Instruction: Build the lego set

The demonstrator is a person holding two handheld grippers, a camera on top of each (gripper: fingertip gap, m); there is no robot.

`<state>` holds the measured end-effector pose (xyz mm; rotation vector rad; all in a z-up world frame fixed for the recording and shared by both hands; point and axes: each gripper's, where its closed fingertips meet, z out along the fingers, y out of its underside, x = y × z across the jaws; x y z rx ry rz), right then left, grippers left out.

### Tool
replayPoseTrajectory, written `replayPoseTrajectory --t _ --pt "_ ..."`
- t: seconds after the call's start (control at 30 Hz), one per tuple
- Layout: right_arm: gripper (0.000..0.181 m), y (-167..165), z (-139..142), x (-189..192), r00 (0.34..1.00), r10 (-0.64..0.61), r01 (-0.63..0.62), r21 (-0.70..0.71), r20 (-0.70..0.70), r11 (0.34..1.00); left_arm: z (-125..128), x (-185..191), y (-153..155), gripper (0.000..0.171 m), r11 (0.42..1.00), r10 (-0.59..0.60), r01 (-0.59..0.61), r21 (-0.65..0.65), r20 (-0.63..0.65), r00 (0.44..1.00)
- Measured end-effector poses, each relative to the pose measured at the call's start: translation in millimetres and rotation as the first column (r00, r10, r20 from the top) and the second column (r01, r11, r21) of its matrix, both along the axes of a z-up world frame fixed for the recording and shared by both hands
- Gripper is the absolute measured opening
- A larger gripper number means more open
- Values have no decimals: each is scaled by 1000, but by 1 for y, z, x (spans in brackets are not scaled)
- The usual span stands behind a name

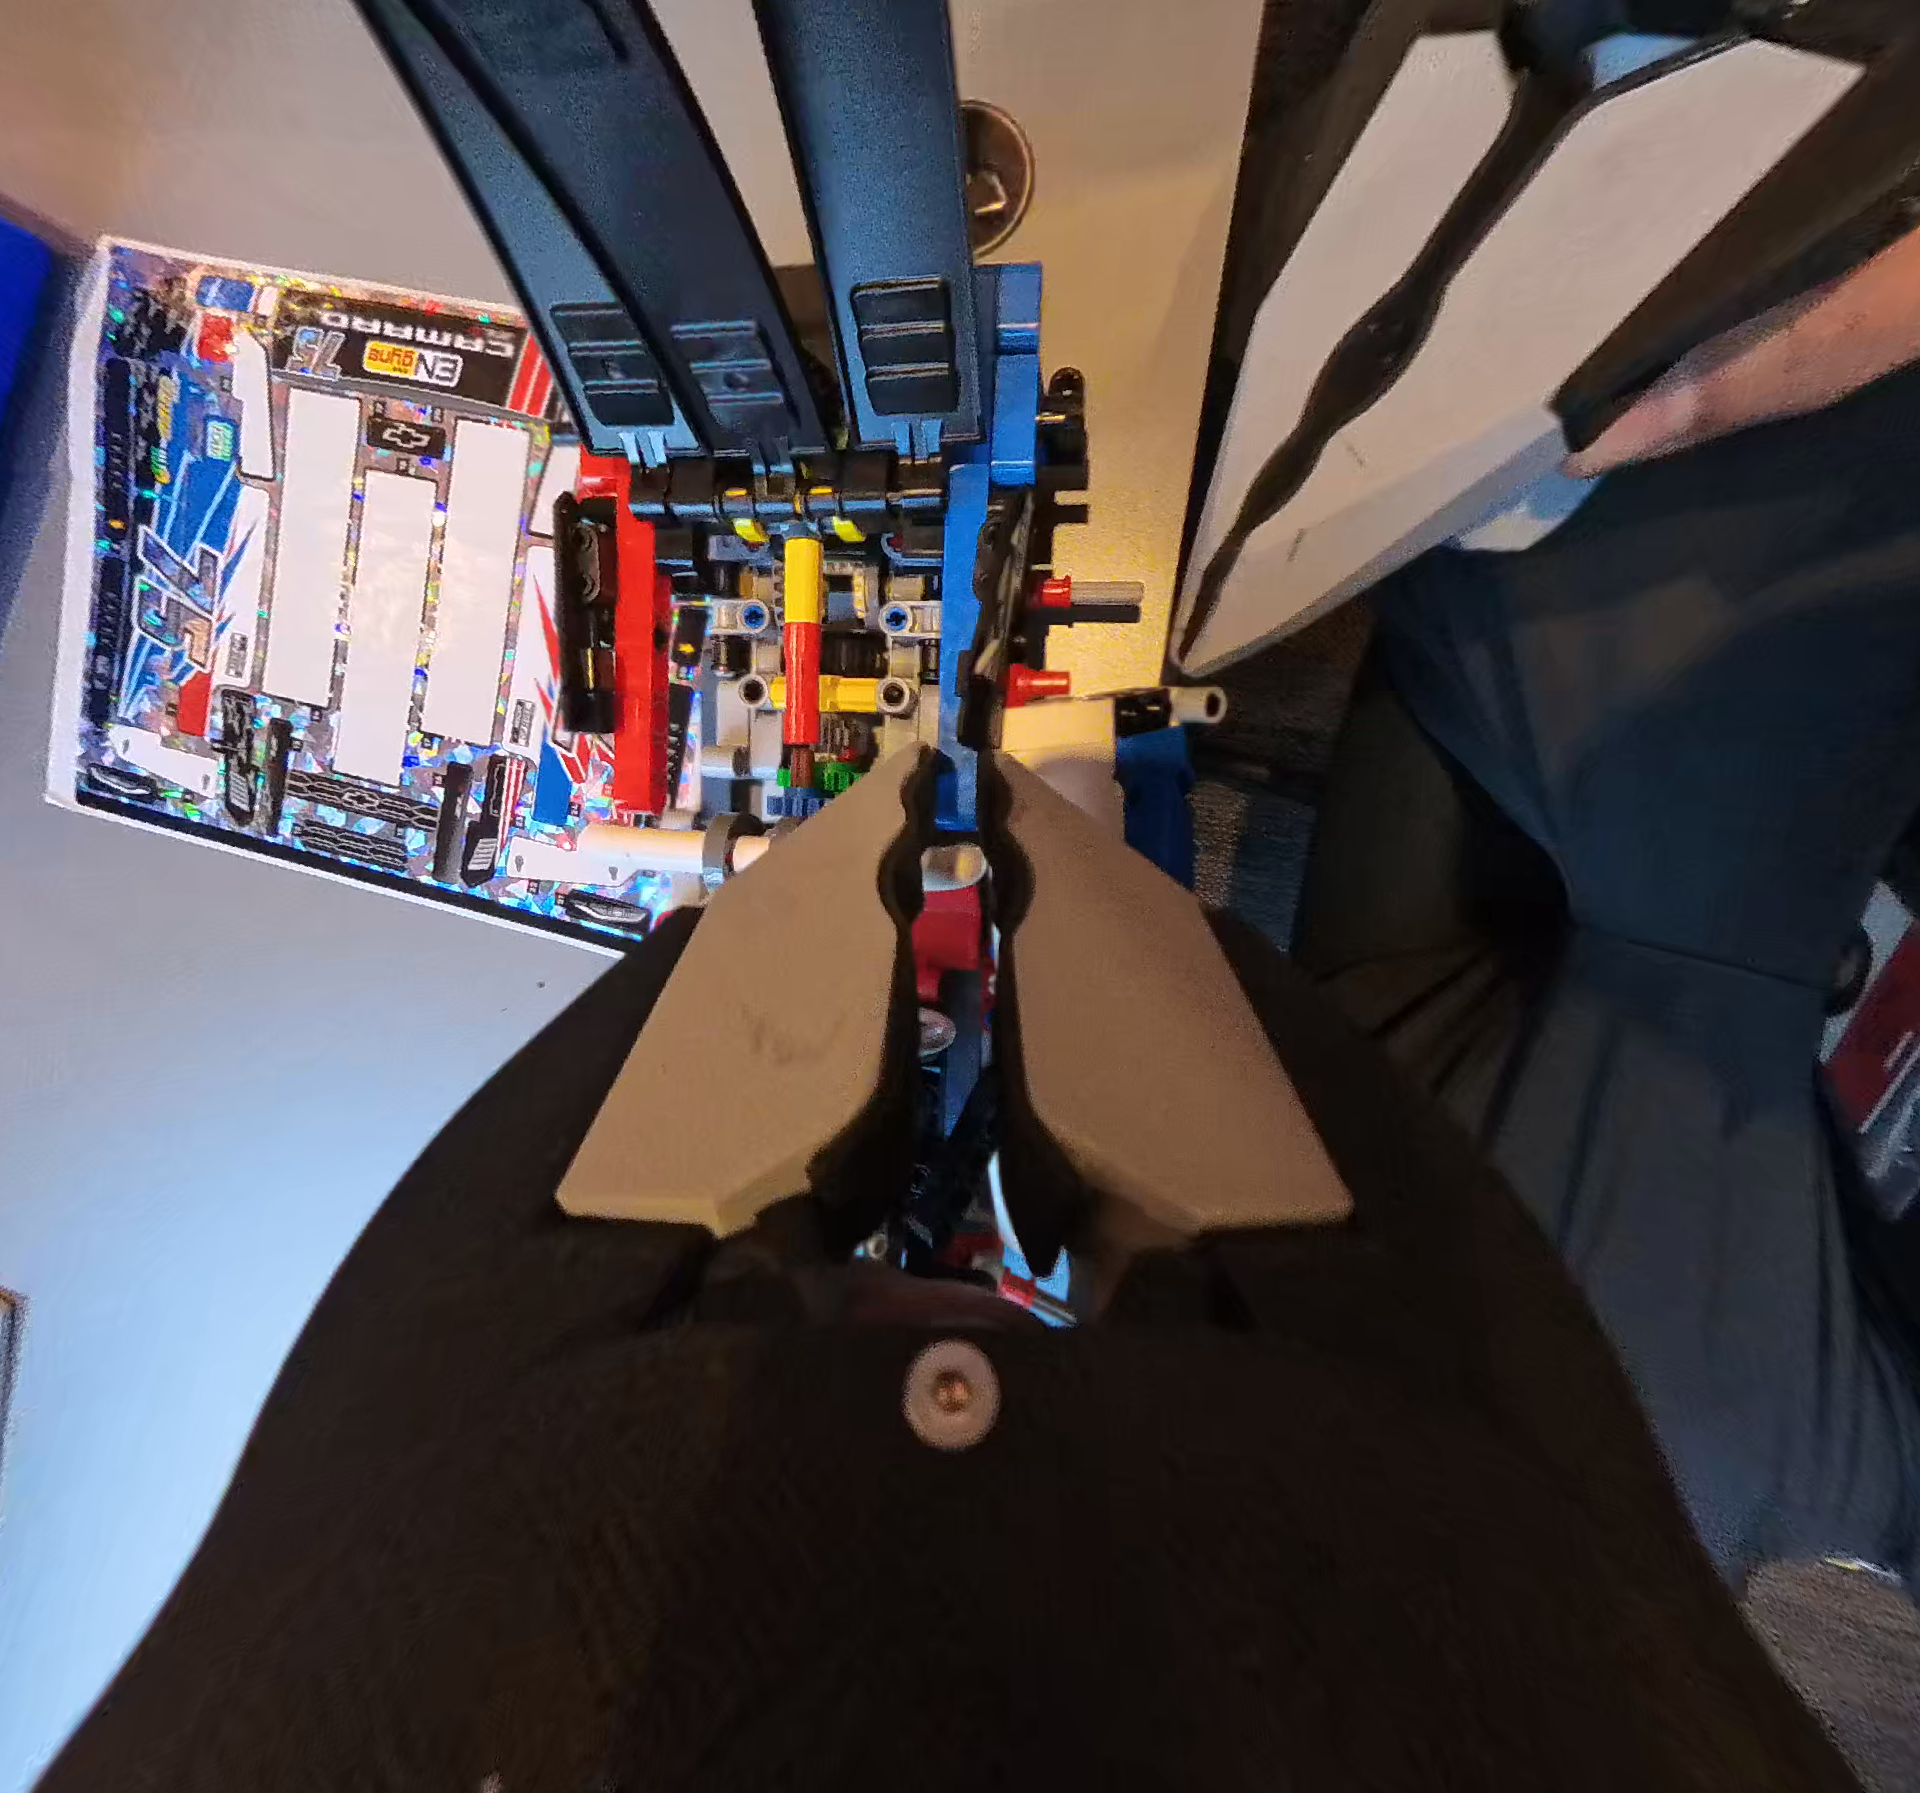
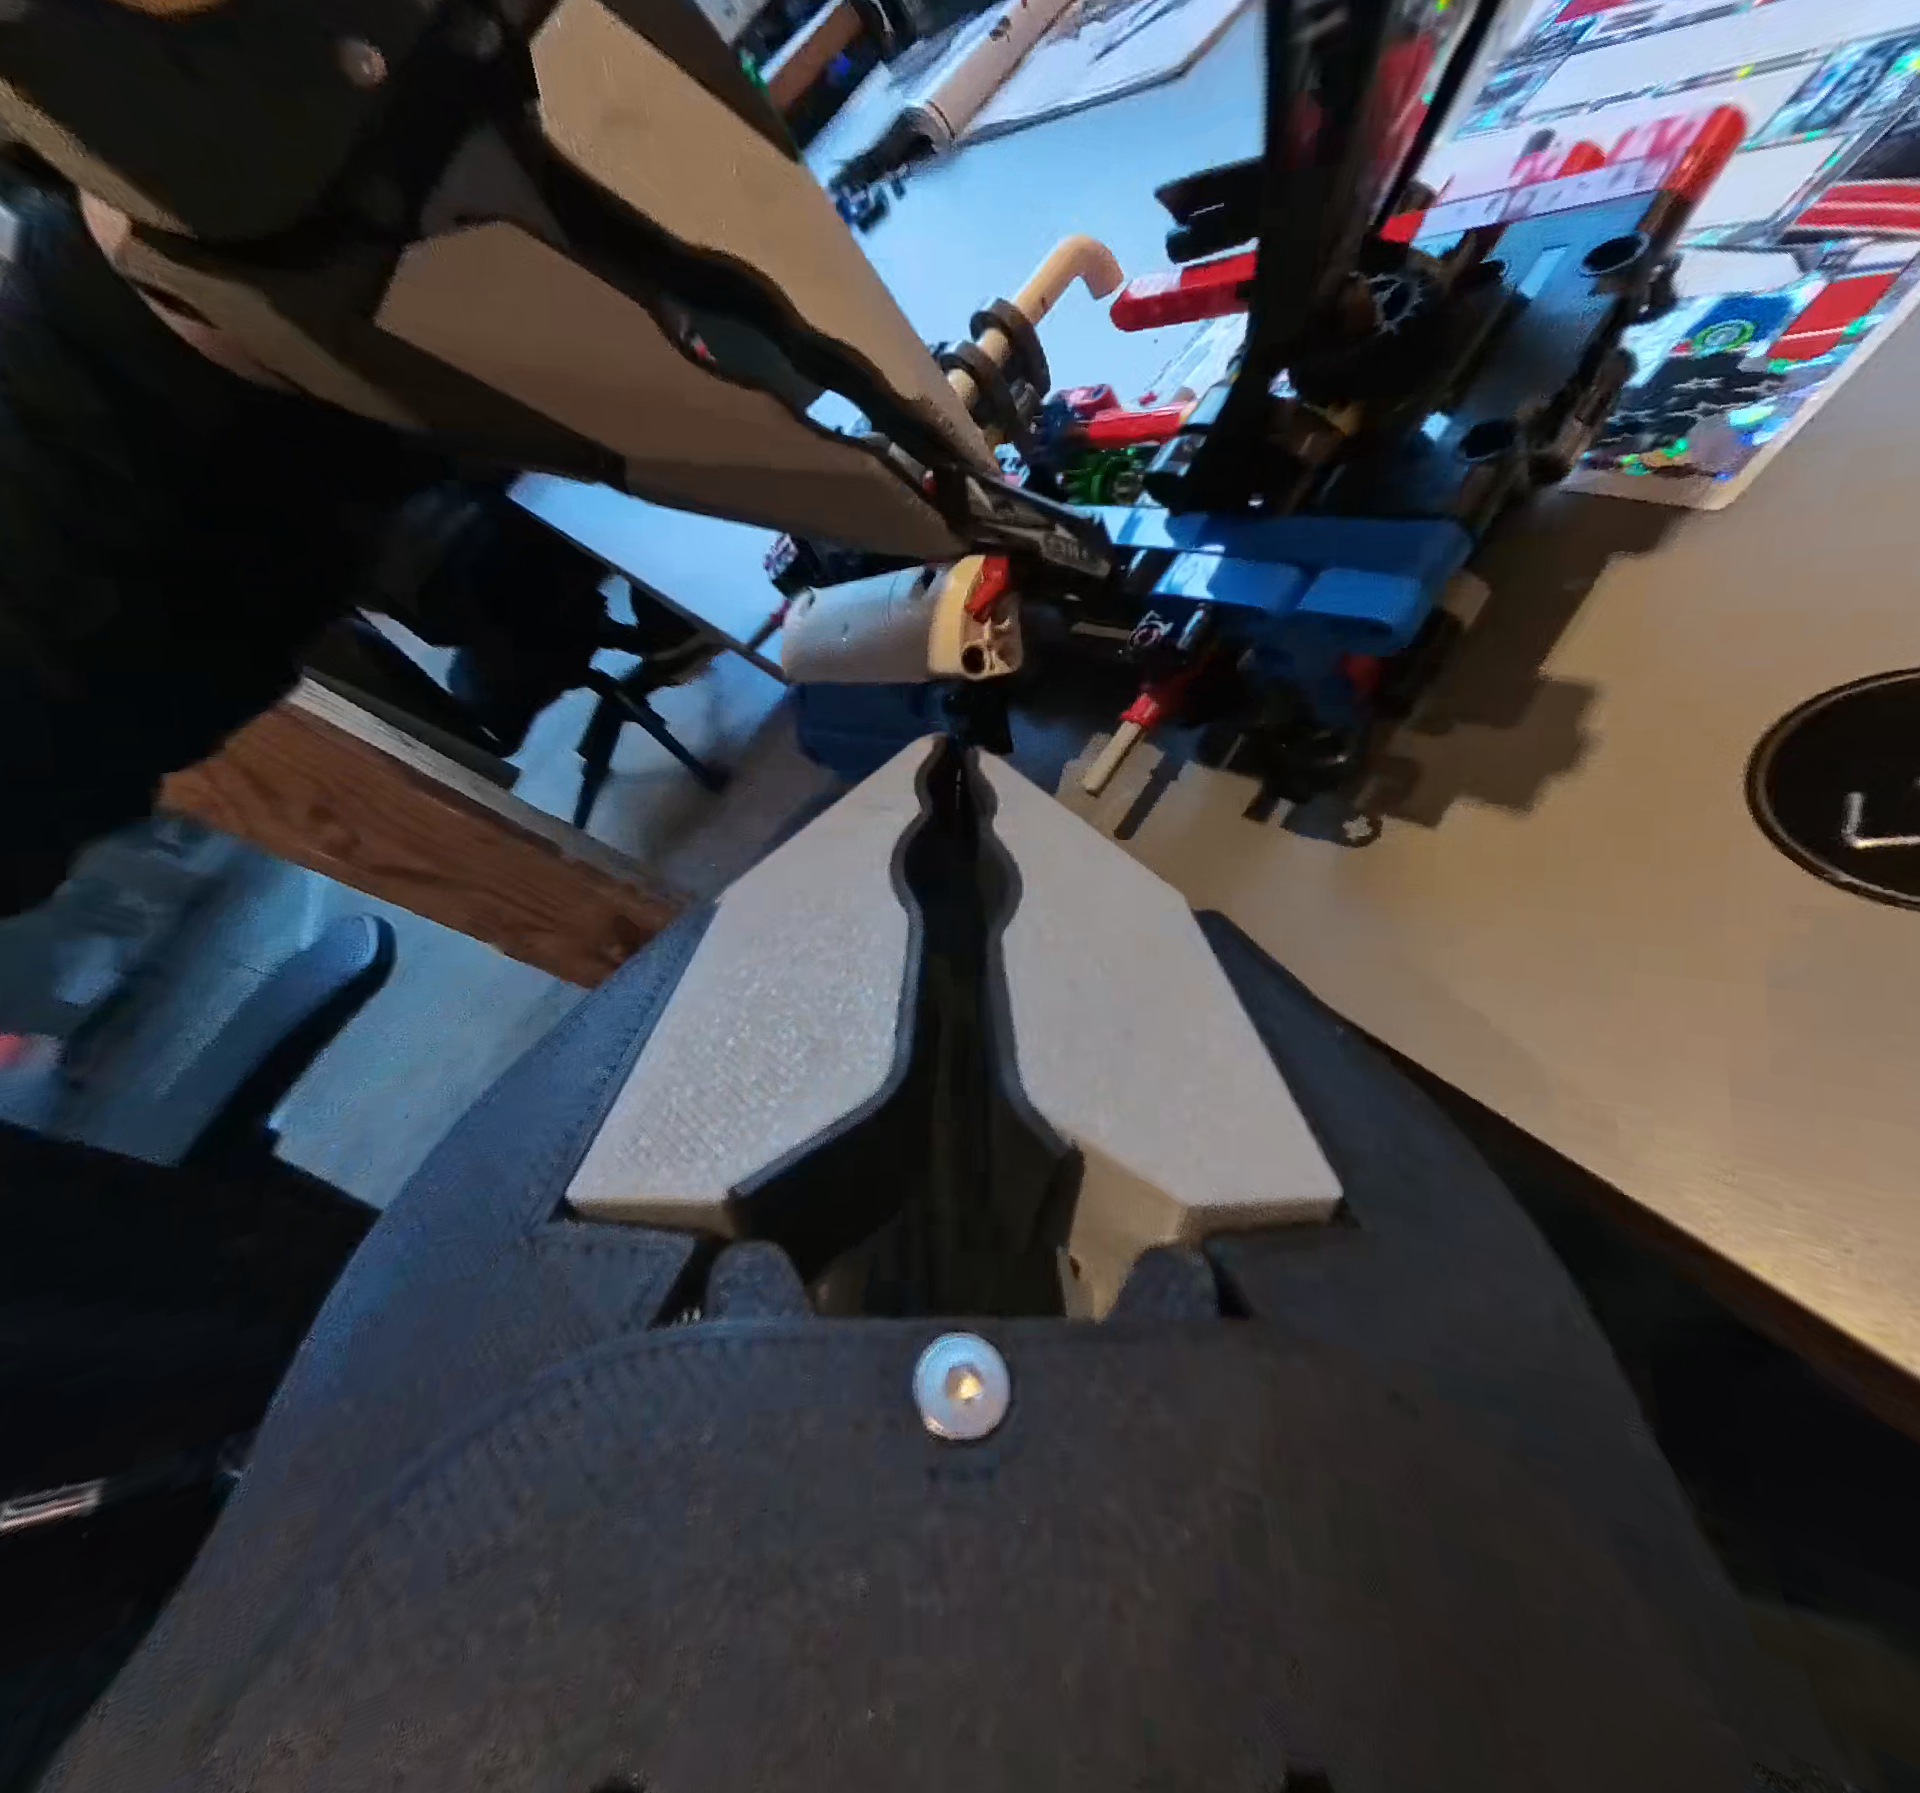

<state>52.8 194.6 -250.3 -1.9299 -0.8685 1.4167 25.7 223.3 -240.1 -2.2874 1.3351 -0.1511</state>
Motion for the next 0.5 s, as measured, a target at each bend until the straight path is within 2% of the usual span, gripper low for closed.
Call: replayPoseTrajectory --t 0.1,0.17,0.33,0.43,0.5 --pt "4 2 -1 3 1000 -12 11 32 19 999 0 -1 2 6 1000 18 -18 9 13 1000" --pt "6 1 -1 4 1000 -11 10 54 25 999 4 -9 6 22 996 67 -67 52 -3 998" --pt "15 -3 5 15 997 18 -35 225 76 974 36 -25 -21 25 977 128 -135 164 51 990" --pt "24 -3 15 18 990 57 -100 360 129 928 39 -31 -44 27 968 195 -215 128 148 970" --pt "25 -4 17 20 978 76 -152 425 192 892 32 -19 -63 26 961 243 -268 61 271 932"
